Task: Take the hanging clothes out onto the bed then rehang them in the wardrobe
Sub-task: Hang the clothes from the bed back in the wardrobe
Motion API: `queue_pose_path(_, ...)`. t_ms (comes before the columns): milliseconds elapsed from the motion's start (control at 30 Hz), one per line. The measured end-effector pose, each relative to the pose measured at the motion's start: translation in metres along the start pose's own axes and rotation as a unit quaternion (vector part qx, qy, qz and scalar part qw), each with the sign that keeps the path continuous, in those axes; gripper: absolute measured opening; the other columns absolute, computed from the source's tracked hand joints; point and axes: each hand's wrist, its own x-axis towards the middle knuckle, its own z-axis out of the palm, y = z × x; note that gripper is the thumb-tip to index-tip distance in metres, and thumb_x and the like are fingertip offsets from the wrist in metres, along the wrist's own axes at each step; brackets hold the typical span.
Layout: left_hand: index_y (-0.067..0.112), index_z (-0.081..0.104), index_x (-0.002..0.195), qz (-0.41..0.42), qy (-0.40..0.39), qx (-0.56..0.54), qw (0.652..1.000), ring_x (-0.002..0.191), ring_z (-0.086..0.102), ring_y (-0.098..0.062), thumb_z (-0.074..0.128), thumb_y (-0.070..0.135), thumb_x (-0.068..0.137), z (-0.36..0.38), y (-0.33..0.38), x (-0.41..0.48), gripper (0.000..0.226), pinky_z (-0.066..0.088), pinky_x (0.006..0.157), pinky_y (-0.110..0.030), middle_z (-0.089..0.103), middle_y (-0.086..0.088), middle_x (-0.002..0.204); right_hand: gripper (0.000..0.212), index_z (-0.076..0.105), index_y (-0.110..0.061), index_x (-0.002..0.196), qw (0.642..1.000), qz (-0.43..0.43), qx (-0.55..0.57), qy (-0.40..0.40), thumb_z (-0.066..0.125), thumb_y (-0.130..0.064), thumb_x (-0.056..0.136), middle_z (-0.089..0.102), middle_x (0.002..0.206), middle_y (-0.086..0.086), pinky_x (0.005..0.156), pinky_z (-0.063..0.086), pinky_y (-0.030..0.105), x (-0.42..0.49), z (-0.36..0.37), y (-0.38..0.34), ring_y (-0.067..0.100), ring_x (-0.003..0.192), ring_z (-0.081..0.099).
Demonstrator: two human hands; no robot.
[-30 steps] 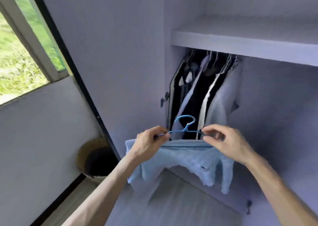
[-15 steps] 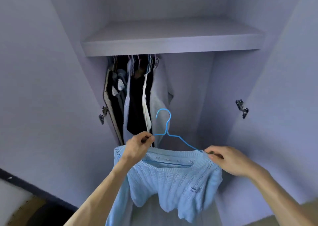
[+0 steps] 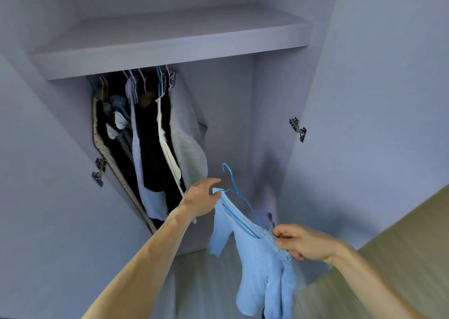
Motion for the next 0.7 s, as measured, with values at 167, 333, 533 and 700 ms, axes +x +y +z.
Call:
queue_pose_path(167,0.037,0.026,0.154,0.003,0.06,0.117,0.991,0.152,0.013,-0.024,0.051,0.04,0.1,-0.039,-0.011,0.007,0.059,0.011,0.123,-0.05,0.015,-0.003,0.165,0.012,0.051,-0.009,0.091,0.999,0.015,0.029,0.04,0.047,-0.012,0.103,0.037,0.06,-0.008,0.051,0.028,0.02,0.026,0.006,-0.006,0.009,0.051,0.033)
queue_pose_path(333,0.036,0.012,0.158,0.021,0.217,0.182,0.959,0.154,-0.004,-0.026,0.055,0.037,0.099,-0.109,-0.013,0.021,0.074,0.006,0.122,-0.058,-0.003,-0.004,0.167,0.016,0.05,-0.011,0.084,0.997,-0.015,-0.011,0.069,0.047,-0.01,0.101,0.041,0.057,-0.004,0.049,0.031,0.023,0.088,-0.015,-0.038,0.01,0.048,0.036)
queue_pose_path(533,0.036,0.005,0.159,0.035,0.356,0.275,0.892,0.154,-0.008,-0.026,0.059,0.037,0.095,-0.192,0.006,0.055,0.084,0.001,0.118,-0.062,-0.012,-0.005,0.167,0.022,0.043,-0.014,0.078,0.993,-0.053,-0.038,0.097,0.045,-0.013,0.1,0.044,0.05,-0.007,0.051,0.036,0.023,0.169,-0.062,-0.099,0.009,0.046,0.039)
queue_pose_path(700,0.037,-0.01,0.157,-0.001,0.395,0.307,0.866,0.153,-0.013,-0.025,0.044,0.047,0.1,-0.244,0.028,0.092,0.079,-0.003,0.118,-0.062,-0.02,-0.003,0.165,0.019,0.047,-0.015,0.083,0.985,-0.098,-0.045,0.134,0.043,-0.016,0.101,0.047,0.064,0.0,0.049,0.038,0.018,0.23,-0.107,-0.159,0.012,0.053,0.042)
